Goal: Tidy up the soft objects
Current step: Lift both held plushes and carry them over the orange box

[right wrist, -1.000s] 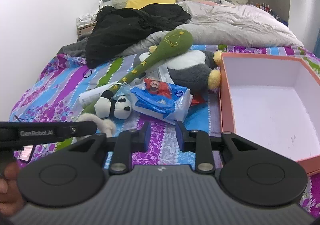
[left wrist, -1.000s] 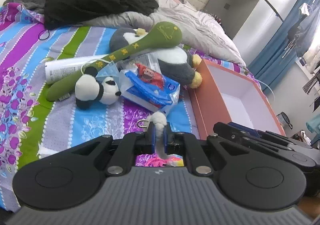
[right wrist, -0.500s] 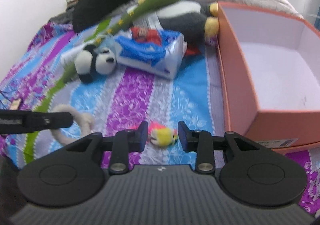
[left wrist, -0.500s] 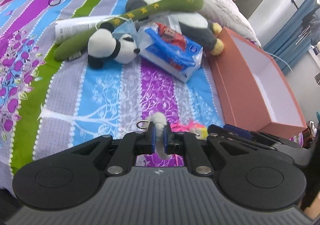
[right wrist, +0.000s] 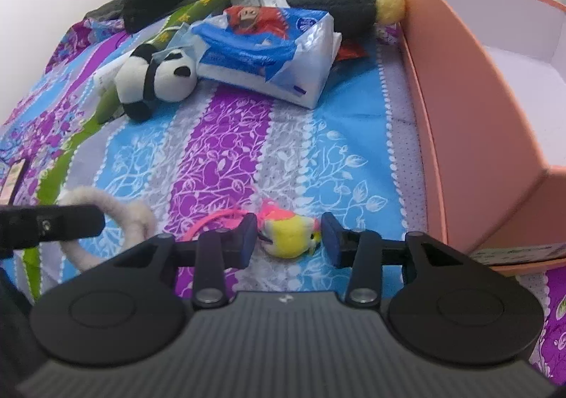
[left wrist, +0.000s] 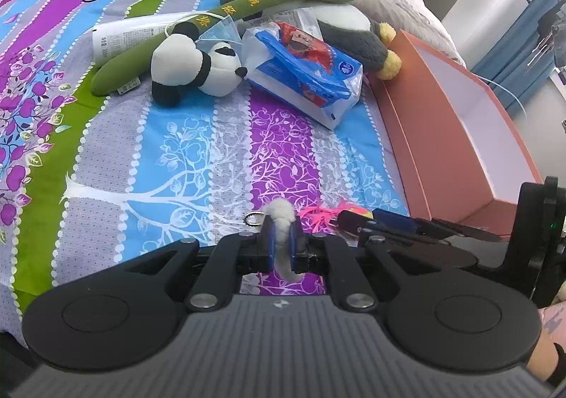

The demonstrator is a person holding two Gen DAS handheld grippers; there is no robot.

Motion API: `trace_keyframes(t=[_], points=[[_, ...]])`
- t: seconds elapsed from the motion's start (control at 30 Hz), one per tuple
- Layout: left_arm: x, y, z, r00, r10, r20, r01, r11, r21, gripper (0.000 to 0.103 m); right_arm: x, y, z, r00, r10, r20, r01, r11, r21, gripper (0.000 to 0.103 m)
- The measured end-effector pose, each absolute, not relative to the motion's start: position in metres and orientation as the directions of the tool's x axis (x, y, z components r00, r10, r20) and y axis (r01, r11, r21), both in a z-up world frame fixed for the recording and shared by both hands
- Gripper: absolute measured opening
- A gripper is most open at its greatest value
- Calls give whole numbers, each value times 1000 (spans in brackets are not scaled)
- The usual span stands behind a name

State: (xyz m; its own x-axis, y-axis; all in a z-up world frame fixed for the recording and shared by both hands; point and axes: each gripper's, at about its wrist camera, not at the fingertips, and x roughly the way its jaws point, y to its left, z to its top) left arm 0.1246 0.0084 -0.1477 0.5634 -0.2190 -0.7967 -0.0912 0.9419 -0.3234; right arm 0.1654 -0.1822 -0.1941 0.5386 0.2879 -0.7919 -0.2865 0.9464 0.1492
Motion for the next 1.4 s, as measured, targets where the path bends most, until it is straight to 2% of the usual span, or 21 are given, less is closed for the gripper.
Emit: trace_keyframes(t=[0.2,0.8,1.03,1.4], points=[[126,4,-145,565,-218,-796,-83,945,-317,9,163,-185,-192,543,296,-786,-286,945,159,40],[133,-2,-109,617,-219,-756,-34,952,-303,9,150,-187,-136,596,333,-731,-323,932,161,39],[141,-12,-80,653,-226,-723,15,958,-286,9,150,-194,-100,639,341,-690,-323,933,162,39],[168,-48,-3,731,-280,-622,145,955,-259,9,166,-227,-21,761,319,-564,-299,945,131,39]])
